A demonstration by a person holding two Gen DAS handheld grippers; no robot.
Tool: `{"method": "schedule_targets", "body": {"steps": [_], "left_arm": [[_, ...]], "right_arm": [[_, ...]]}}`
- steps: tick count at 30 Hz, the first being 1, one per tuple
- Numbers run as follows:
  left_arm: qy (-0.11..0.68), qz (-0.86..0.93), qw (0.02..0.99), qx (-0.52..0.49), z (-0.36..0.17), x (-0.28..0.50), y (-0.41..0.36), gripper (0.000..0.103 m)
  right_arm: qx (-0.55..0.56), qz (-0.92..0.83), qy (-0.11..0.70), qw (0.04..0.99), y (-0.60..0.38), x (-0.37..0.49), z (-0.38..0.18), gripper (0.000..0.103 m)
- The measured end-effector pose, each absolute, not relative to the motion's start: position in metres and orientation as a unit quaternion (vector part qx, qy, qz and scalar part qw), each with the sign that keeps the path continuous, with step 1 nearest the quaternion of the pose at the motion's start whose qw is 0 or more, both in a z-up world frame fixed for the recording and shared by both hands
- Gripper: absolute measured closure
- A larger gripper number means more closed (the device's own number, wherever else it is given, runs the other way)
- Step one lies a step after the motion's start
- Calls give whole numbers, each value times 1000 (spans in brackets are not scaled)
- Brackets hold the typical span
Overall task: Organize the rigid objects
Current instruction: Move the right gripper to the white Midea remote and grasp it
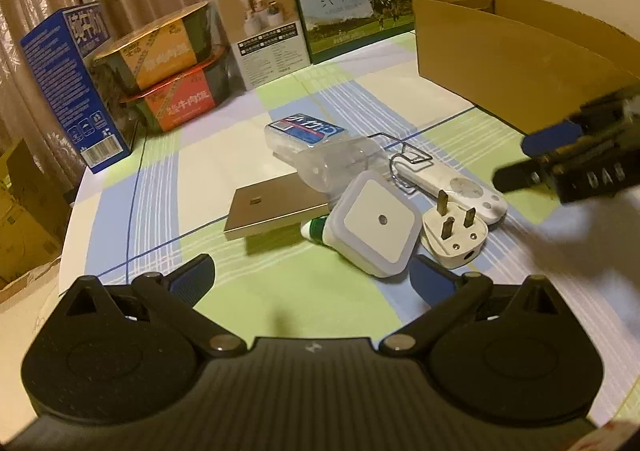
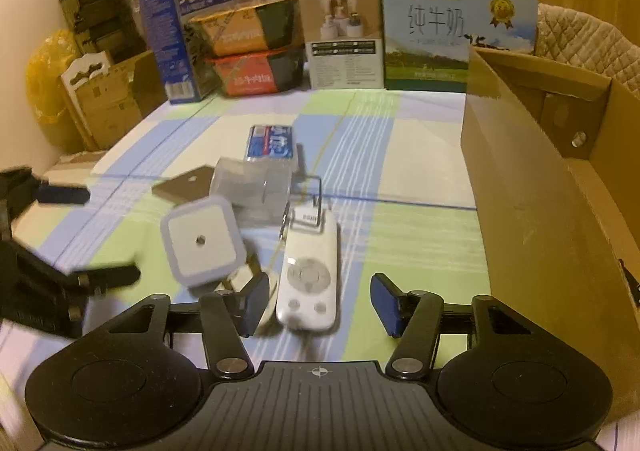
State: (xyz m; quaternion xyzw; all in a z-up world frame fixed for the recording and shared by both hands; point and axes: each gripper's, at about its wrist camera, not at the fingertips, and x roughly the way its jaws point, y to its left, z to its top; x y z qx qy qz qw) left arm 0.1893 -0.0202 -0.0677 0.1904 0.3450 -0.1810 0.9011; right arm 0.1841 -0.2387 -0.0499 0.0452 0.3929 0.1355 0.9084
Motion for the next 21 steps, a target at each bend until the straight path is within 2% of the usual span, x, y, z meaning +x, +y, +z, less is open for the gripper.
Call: {"method": "schedule_targets", "body": {"steps": [21], "left_arm": [[355,-189,893,202,-77,201,-37,1]], "right_arm": [[75,143,448,879,-232,232,-80,52]]}}
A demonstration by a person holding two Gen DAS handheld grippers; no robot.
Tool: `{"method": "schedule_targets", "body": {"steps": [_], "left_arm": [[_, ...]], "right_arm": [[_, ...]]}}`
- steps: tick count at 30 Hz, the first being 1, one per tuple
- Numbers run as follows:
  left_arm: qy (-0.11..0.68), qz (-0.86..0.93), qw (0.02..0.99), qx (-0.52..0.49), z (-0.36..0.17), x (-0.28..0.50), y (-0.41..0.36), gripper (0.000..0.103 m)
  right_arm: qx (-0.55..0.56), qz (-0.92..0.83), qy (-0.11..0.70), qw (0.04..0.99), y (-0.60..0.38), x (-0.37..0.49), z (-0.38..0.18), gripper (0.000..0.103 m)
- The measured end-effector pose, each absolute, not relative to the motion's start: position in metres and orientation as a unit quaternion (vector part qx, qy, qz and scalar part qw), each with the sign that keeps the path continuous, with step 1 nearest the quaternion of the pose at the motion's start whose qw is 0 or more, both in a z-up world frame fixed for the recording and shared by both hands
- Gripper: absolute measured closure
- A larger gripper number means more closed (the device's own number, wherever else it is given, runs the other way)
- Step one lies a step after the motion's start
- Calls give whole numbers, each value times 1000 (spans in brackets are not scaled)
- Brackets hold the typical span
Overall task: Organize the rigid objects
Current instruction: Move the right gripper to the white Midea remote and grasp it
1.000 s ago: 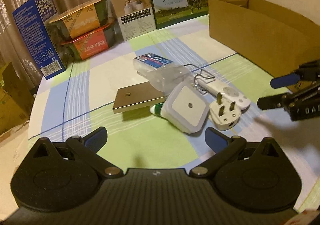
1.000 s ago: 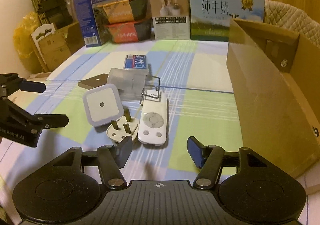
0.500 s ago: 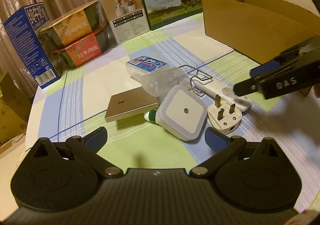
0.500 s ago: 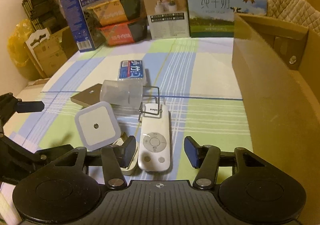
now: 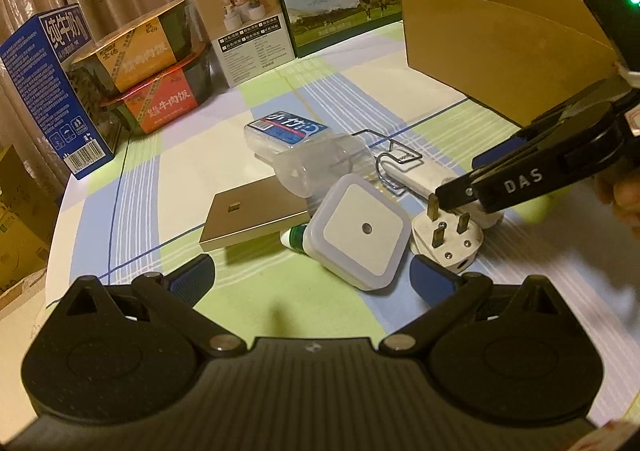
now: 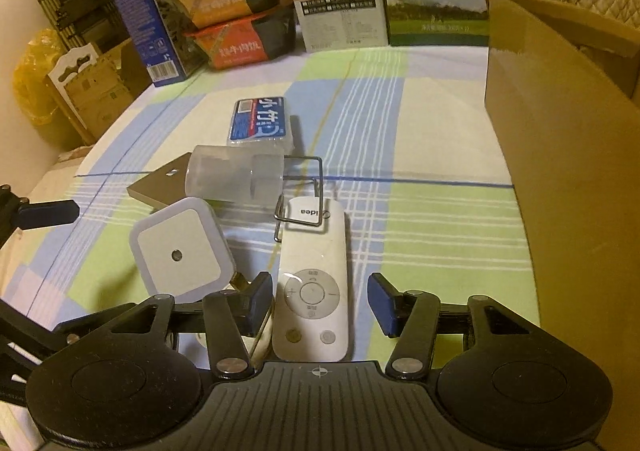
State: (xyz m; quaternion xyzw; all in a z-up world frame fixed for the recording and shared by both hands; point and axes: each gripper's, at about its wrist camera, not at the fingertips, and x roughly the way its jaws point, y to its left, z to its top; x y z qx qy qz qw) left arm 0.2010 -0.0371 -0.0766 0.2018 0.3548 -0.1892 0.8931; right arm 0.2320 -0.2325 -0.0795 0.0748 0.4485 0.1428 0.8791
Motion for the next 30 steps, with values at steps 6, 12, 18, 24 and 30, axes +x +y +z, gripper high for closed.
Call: {"method": "schedule_targets", "body": {"steps": [6,12,18,24,30], "left_arm": [[364,-178,892,199,-80,205,-35,1],[367,-176,892,195,-82,207,-34,1],[375,-176,892,182,-84,210,-36,1],[380,-179,890,180,-88,218,-36,11],[373,-198,884,199,-93,215,-46,22]], "right_arm": [[61,141,443,883,-227,236,-81,54],[71,132,456,877,-230,240,-83,63],[56,133,462,875,-225,239,-87,64],[62,126,468,872,-231,236,-86,66],[51,107,470,875,-234,222,-77,66]]}}
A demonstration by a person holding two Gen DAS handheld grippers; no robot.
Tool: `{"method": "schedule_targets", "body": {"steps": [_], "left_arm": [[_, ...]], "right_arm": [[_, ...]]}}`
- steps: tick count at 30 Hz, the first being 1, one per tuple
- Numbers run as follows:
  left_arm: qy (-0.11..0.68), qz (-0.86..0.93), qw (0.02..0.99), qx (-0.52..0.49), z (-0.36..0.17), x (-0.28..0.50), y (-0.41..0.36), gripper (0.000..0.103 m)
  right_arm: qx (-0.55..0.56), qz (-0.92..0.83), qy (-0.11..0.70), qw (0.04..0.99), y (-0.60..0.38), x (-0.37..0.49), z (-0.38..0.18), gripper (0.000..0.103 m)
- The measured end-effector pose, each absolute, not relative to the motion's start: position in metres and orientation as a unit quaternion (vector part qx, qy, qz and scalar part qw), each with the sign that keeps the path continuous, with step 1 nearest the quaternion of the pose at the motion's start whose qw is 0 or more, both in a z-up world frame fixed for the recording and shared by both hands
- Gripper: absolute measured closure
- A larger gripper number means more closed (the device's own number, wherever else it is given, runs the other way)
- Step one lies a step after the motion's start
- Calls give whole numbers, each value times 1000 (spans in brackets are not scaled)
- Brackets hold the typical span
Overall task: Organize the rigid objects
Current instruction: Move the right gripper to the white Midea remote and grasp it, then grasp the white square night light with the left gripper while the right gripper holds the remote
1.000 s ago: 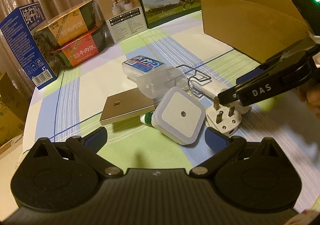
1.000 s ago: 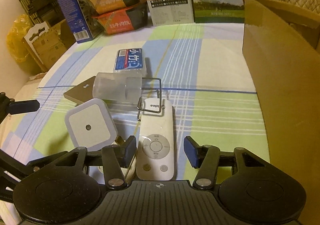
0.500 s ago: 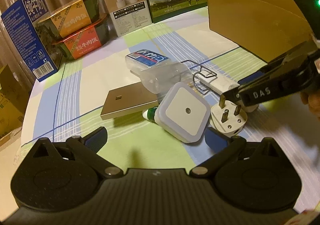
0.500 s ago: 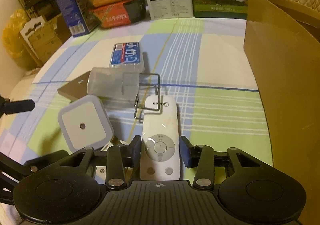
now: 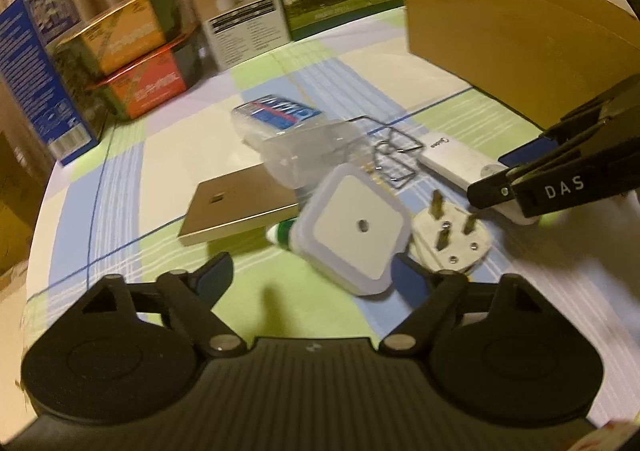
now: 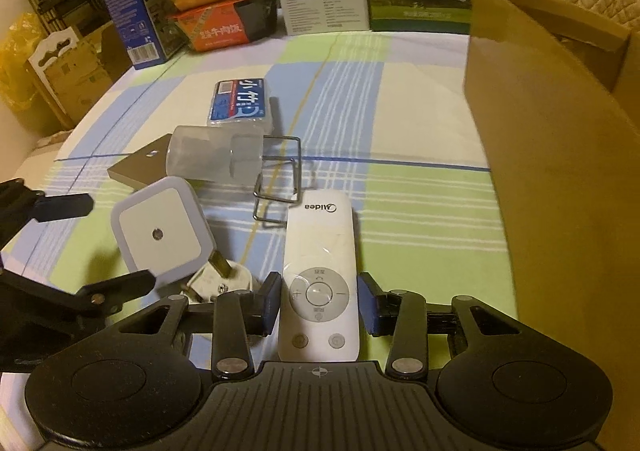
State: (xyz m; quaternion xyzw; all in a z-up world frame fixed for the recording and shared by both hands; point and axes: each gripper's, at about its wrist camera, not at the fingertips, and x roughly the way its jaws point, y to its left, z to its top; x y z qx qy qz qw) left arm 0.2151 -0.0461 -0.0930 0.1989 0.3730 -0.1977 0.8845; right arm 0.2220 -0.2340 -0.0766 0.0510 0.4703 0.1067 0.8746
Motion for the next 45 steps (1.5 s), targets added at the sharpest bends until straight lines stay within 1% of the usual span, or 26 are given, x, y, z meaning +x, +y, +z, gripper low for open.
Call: {"method": "schedule_targets", "body": {"steps": [5,11,14,16,17,22,24,28,31,35,38,42,45], "left_arm": [[339,-208,876,272,-102,206,-61,25],[319,-216,871,307,-107,207,-73,26],[306,-223,865,329,-109,206,-82,30],[307,-224,861,338,-111,208,-88,37],[309,-224,860,339,-112,209,-89,39],[319,-214,862,332,-111,210,-91,39],[338,-204,865,308,-107,210,-87,40],[396,-185,874,210,-95,203,-67,40],[417,-173,874,178,-89,185,-57,40],[407,-182,877,179,-90,167,-54,40],[384,-184,884,191,-94,162,-54,39],[376,-185,884,208,-101,162,-56,33],[364,-179,883,236,-105,160,-61,32]], "right_arm": [[67,92,481,869,-240,210,-74,66],[83,83,483,868,-249,201,-70,66],[87,80,483,868,-252,201,-70,66],[92,77,483,867,-255,198,-70,66],[94,77,483,867,-257,196,-70,66],[96,76,484,866,-260,190,-71,66],[95,73,486,866,-262,188,-72,66],[86,70,489,865,-262,181,-75,66],[74,72,493,864,-258,172,-76,66],[57,77,493,865,-252,159,-77,65],[40,80,487,869,-246,157,-78,65],[27,79,483,871,-242,158,-79,65],[30,78,483,872,-243,161,-80,63]]}}
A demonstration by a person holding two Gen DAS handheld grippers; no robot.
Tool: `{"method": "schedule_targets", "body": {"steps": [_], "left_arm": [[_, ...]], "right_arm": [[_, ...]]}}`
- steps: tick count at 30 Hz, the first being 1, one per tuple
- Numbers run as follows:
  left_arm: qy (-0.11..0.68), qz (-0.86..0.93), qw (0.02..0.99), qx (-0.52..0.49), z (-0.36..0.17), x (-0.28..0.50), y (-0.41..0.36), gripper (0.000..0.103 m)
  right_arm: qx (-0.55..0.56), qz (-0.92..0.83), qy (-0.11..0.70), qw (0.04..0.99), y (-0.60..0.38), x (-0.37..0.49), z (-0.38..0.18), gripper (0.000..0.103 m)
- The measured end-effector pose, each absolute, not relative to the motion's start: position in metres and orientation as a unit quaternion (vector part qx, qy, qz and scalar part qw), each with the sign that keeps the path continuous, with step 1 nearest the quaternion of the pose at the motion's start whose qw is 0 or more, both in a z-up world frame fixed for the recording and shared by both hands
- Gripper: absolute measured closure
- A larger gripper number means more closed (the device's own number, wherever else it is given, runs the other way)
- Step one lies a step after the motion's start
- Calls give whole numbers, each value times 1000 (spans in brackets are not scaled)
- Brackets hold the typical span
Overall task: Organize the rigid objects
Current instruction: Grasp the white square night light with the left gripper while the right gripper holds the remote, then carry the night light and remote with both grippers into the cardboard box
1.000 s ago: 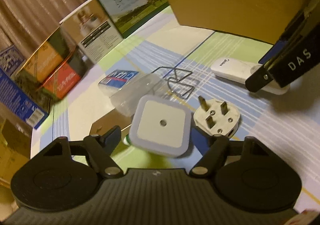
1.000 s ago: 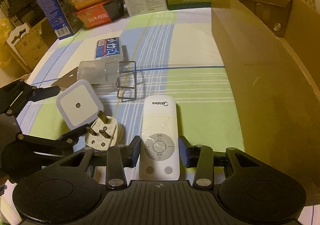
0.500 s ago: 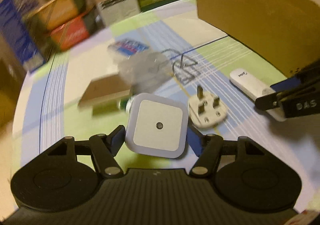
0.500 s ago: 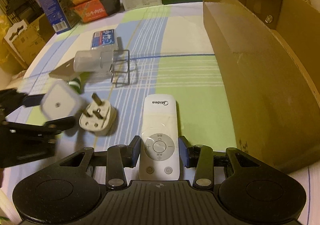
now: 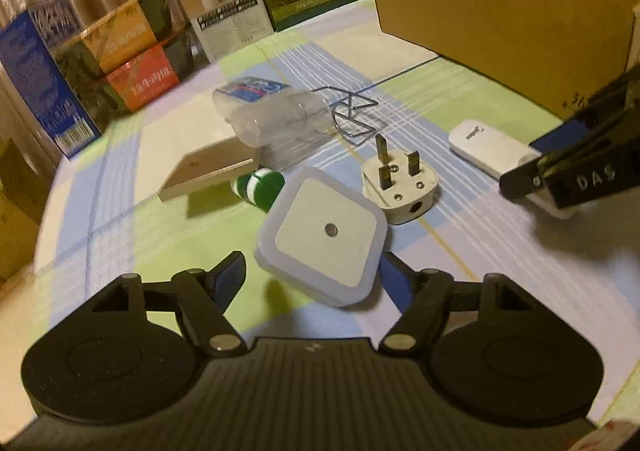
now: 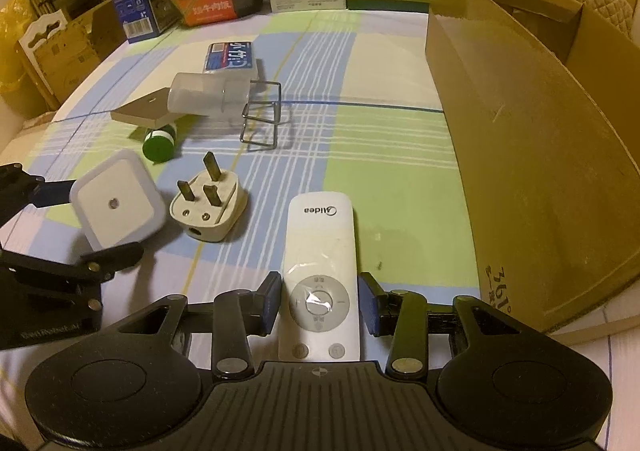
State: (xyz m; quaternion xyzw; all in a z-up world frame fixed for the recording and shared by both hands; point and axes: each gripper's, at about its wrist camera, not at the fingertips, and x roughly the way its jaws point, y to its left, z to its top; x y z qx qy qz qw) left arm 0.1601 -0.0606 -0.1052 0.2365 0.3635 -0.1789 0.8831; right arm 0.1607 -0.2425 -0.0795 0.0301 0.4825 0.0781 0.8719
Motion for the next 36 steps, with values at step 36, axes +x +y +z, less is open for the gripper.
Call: {"method": "schedule_targets", "body": {"steps": [36], "left_arm": [[398,-155,898,103,-78,184,-46,41]], "right_arm": [[3,63,441,896,-231,163,-78,66]]}}
